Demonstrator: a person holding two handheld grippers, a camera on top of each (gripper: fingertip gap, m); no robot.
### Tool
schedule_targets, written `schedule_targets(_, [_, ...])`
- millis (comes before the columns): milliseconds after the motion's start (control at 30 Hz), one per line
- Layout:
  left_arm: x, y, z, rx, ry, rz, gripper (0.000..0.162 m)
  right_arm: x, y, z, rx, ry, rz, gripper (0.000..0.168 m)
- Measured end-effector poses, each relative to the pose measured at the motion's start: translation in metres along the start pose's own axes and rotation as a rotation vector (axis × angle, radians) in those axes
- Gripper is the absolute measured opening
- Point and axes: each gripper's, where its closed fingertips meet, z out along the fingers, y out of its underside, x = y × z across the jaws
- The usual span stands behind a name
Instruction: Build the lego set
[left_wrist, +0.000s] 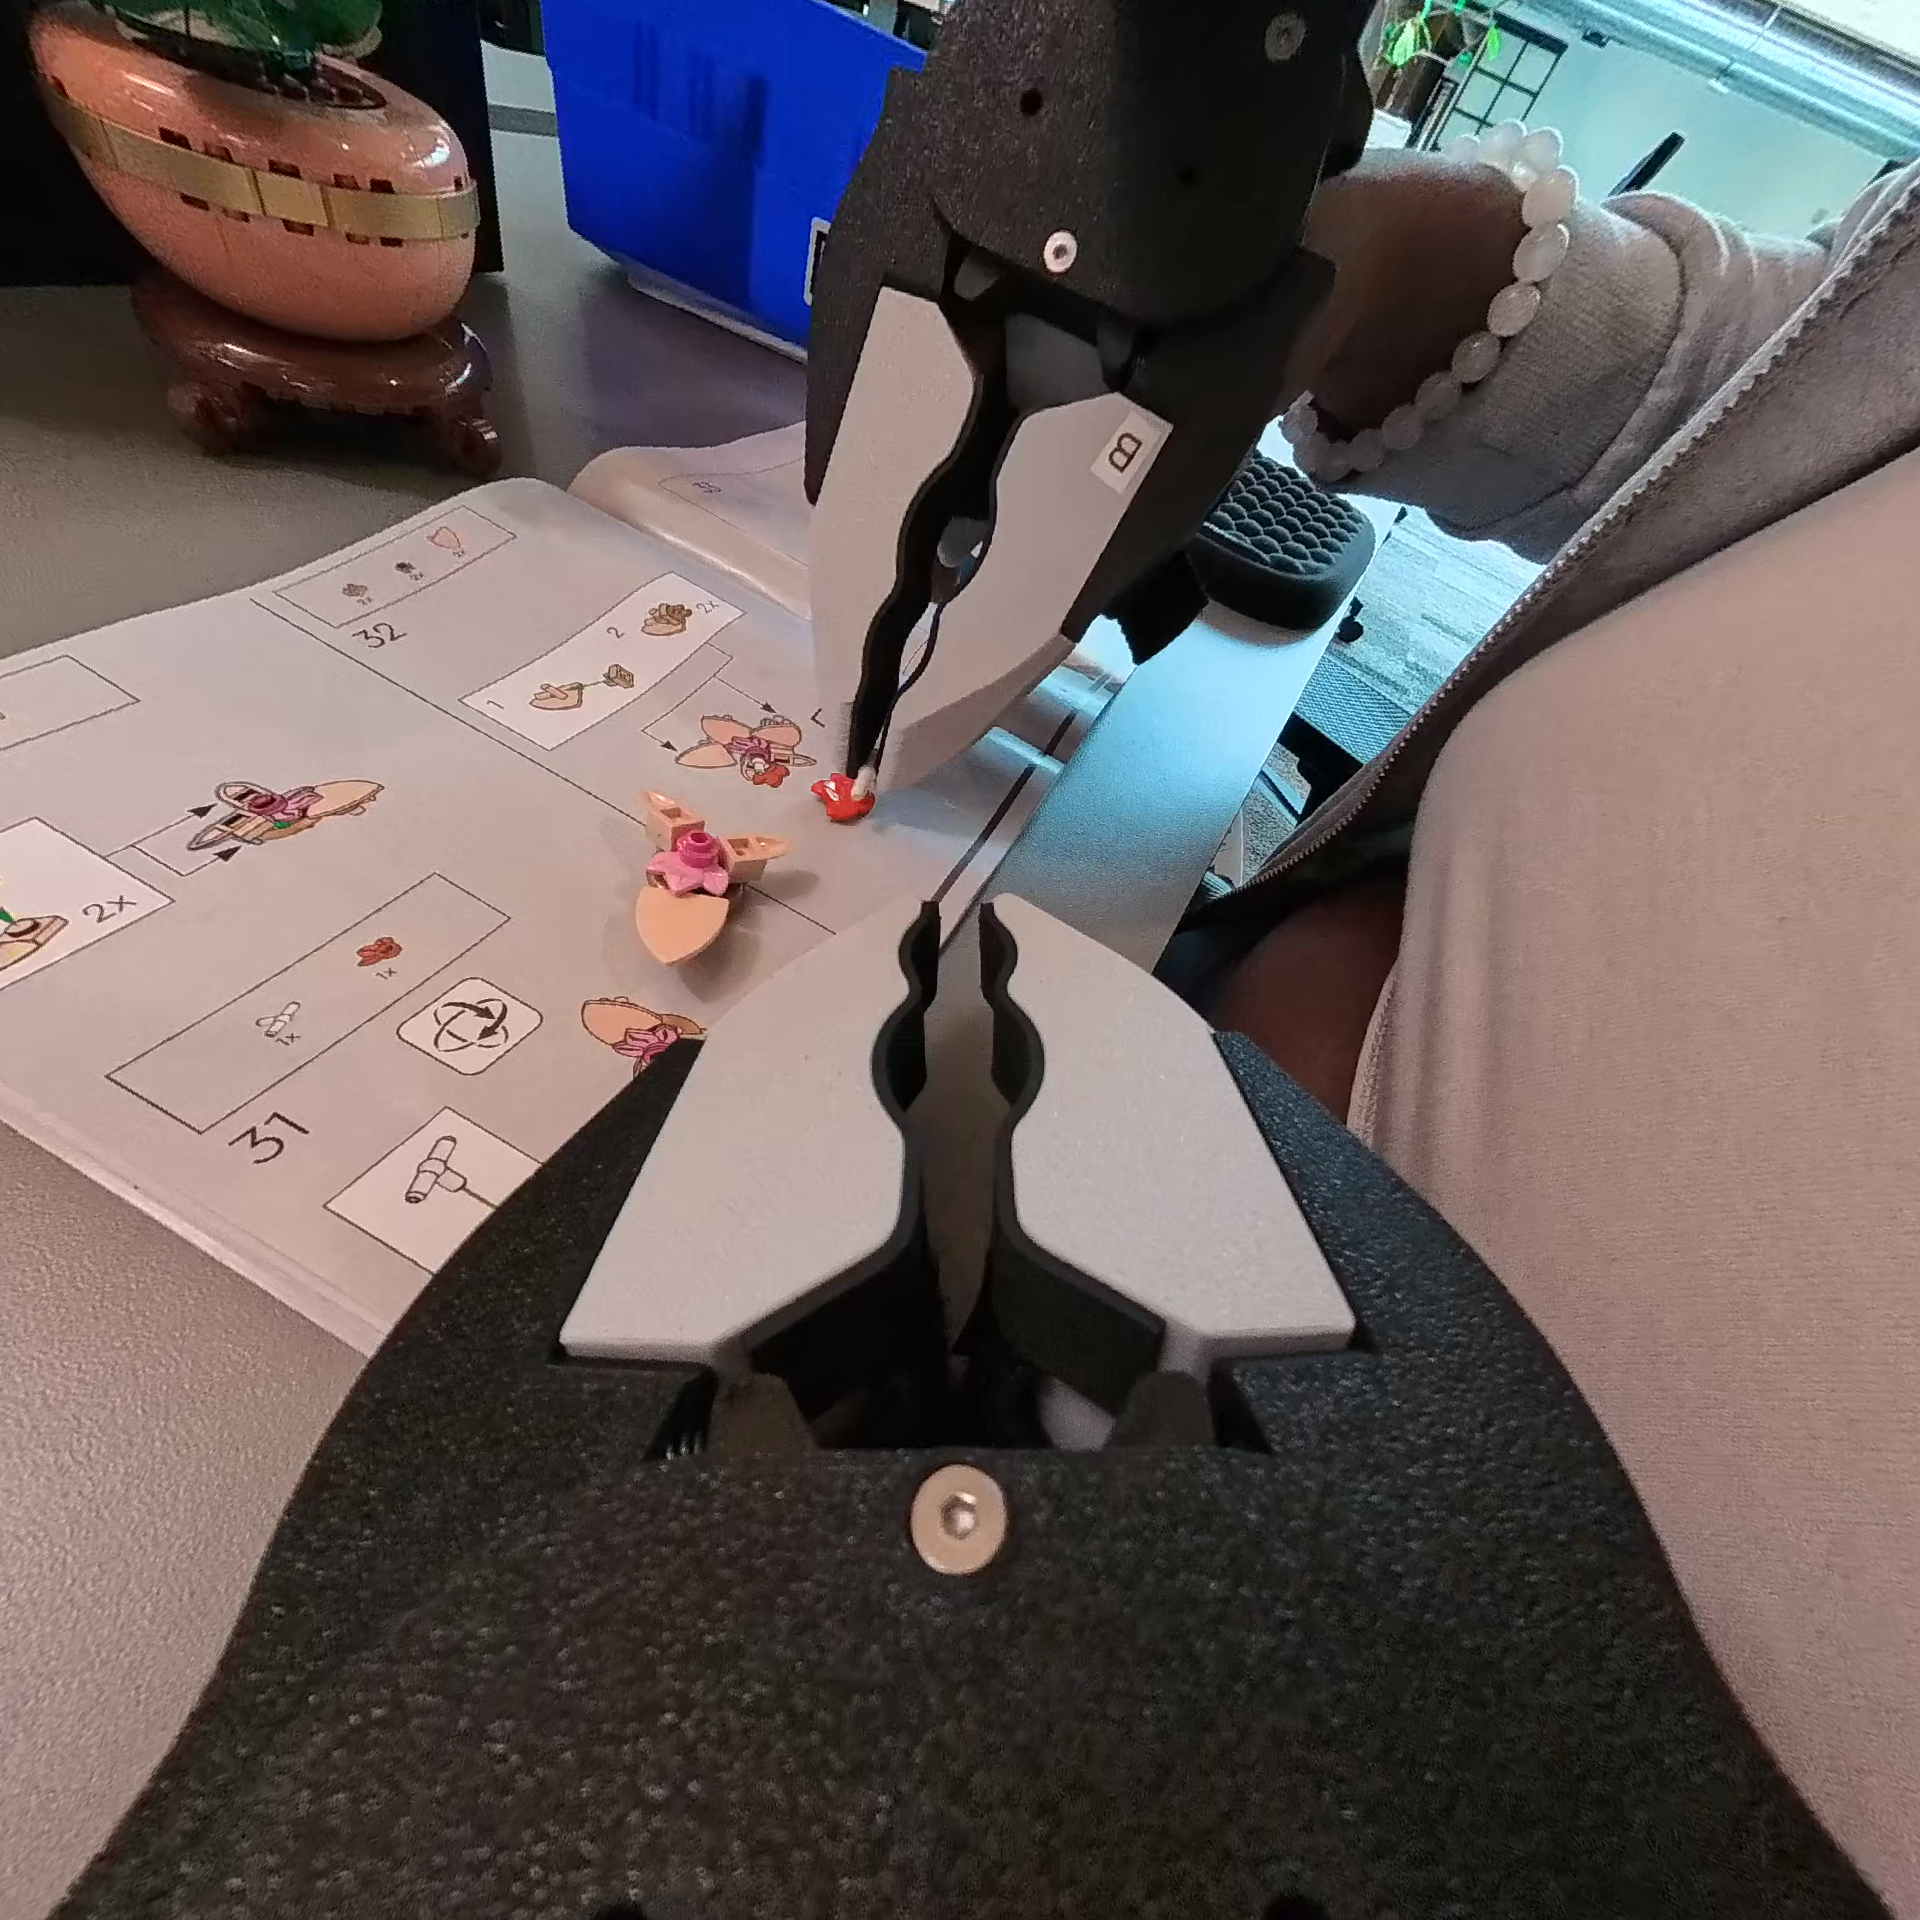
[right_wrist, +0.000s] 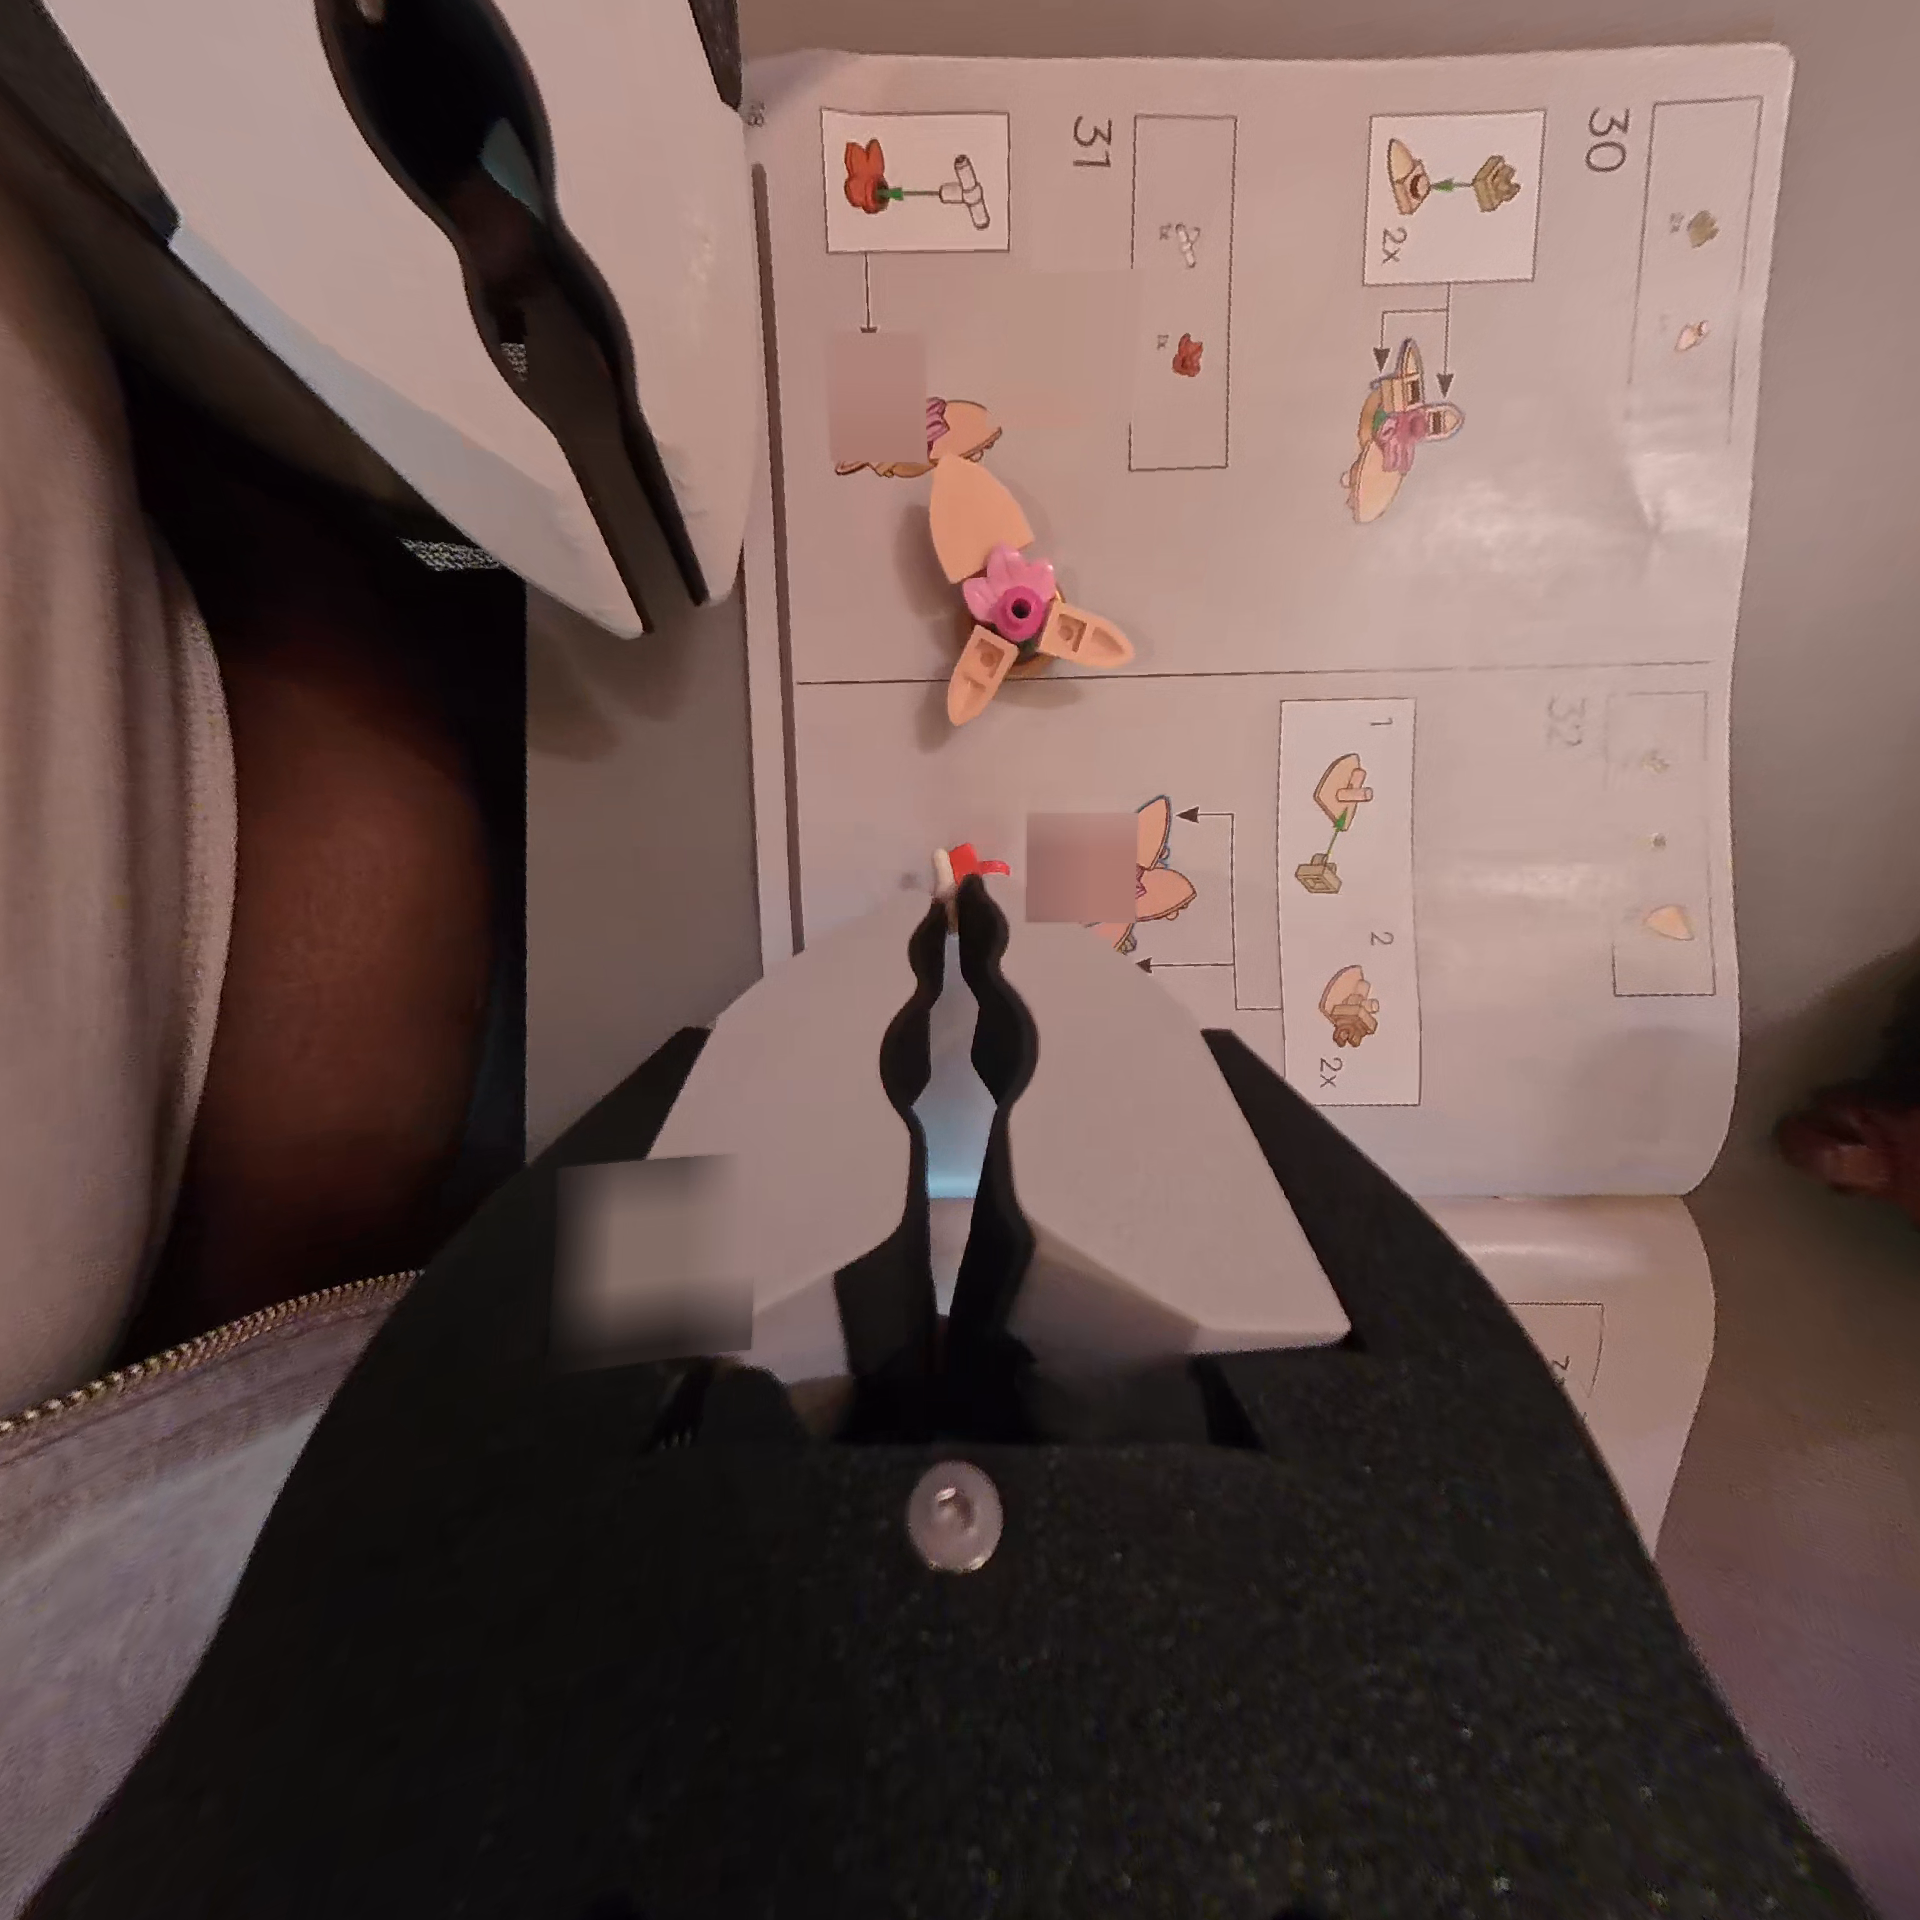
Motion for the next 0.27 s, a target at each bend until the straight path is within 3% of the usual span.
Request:
schedule_targets(167, [0.0, 0.0, 0.0, 0.002, 0.0, 0.001, 0.007, 0.003, 0.0, 0.0, 0.029, -0.013, 0.032, 0.003])
schedule_targets(267, [0.001, -0.001, -0.001, 0.009, 0.007, 0.003, 0.01, -0.001, -0.014, -0.013, 0.224, -0.163, 0.226, 0.003])
